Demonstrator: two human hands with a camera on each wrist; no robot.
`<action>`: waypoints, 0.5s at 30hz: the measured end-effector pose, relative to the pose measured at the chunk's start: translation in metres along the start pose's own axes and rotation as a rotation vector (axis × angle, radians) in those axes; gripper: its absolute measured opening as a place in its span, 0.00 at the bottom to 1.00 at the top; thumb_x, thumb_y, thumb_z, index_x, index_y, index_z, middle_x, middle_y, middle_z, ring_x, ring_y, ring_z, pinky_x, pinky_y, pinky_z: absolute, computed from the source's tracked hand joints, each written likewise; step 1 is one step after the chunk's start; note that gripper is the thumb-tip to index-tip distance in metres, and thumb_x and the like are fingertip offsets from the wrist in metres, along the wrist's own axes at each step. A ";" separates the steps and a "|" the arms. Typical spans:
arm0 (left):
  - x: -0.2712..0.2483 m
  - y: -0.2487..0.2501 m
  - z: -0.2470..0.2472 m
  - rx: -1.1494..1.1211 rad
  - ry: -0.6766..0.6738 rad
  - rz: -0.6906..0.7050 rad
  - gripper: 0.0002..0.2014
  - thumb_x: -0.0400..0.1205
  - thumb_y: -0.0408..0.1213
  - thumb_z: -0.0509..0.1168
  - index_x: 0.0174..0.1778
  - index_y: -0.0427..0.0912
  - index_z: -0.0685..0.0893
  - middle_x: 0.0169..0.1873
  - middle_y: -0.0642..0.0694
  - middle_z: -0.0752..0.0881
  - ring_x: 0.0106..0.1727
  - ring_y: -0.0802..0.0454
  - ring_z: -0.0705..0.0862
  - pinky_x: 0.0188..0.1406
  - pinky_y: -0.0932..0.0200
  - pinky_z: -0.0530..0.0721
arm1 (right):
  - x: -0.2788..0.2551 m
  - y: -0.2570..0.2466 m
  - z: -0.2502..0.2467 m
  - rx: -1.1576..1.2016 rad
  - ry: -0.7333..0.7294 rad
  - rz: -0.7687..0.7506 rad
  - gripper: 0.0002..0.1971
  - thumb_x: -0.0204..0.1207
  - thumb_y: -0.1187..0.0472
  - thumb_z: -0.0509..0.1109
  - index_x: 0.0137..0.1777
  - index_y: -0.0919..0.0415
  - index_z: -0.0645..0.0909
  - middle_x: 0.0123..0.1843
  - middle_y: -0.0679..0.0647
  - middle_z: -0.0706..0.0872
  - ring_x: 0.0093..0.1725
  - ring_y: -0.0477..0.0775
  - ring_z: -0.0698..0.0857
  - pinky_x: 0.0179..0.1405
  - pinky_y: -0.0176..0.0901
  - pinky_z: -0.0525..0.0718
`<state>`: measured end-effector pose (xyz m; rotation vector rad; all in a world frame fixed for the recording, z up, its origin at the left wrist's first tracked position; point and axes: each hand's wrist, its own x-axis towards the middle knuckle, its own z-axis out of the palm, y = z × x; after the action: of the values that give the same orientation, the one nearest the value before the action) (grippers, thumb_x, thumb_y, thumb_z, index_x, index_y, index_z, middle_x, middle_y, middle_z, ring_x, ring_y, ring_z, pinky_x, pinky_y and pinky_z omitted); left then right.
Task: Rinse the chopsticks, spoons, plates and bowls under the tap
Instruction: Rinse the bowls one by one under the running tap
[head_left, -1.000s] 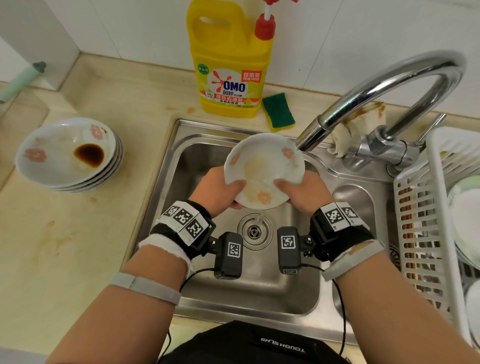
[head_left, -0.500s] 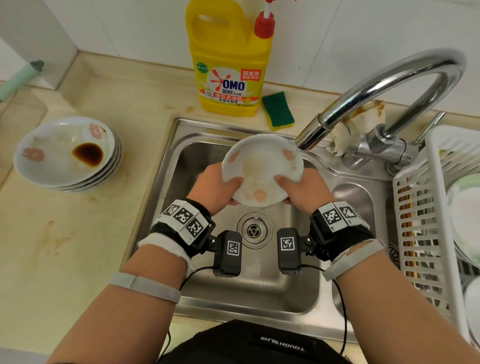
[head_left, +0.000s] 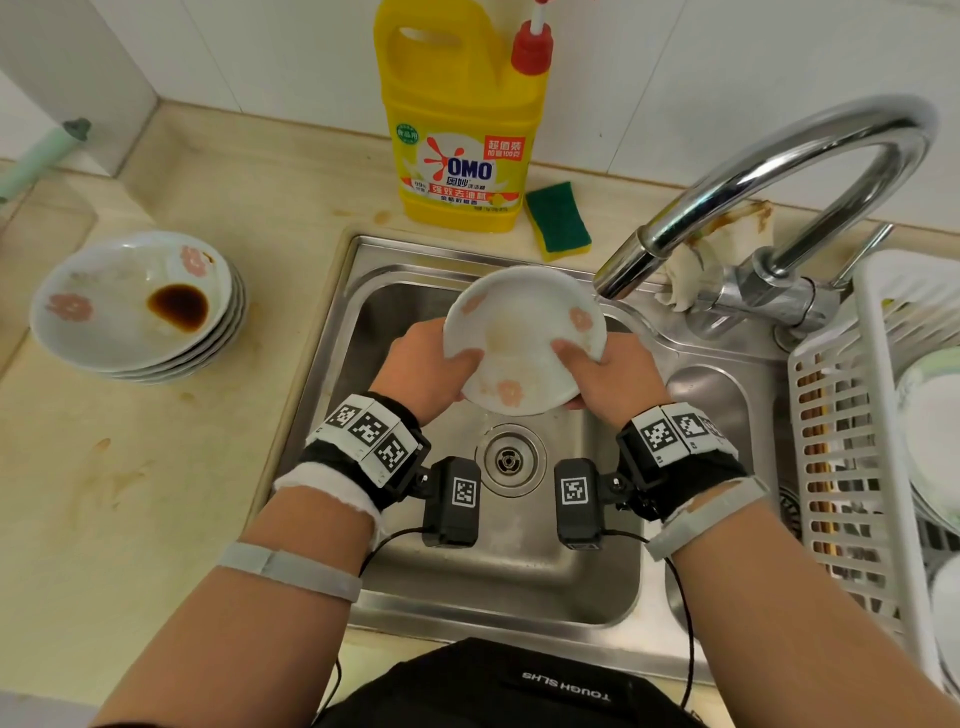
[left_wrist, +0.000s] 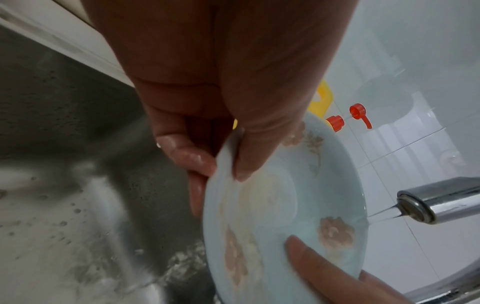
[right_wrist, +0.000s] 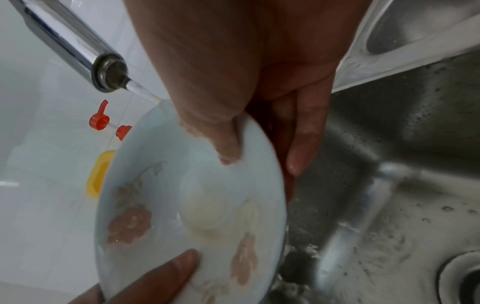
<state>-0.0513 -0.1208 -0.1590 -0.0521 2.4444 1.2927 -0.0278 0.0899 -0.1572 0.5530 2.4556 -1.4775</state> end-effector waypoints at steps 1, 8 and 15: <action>0.000 -0.001 0.000 -0.003 0.002 0.006 0.12 0.85 0.39 0.66 0.63 0.41 0.84 0.49 0.46 0.88 0.38 0.54 0.89 0.38 0.61 0.89 | 0.001 0.002 0.000 0.001 -0.009 -0.008 0.07 0.85 0.52 0.71 0.48 0.53 0.85 0.44 0.52 0.91 0.42 0.48 0.91 0.37 0.47 0.94; -0.005 -0.003 0.015 -0.297 -0.043 -0.115 0.13 0.82 0.39 0.75 0.56 0.35 0.88 0.44 0.41 0.92 0.39 0.50 0.90 0.42 0.57 0.91 | 0.002 0.007 0.008 0.304 -0.058 0.079 0.04 0.83 0.60 0.74 0.51 0.49 0.86 0.52 0.51 0.92 0.52 0.53 0.91 0.43 0.47 0.91; -0.018 0.009 0.032 -0.744 -0.195 -0.234 0.15 0.87 0.34 0.68 0.68 0.32 0.82 0.50 0.31 0.92 0.46 0.40 0.94 0.49 0.50 0.93 | -0.003 0.008 0.019 0.458 -0.131 0.177 0.08 0.78 0.63 0.78 0.56 0.60 0.87 0.46 0.57 0.93 0.40 0.52 0.91 0.36 0.42 0.86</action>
<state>-0.0269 -0.0929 -0.1624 -0.3721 1.6270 1.9047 -0.0217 0.0755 -0.1716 0.7078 1.9157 -1.9361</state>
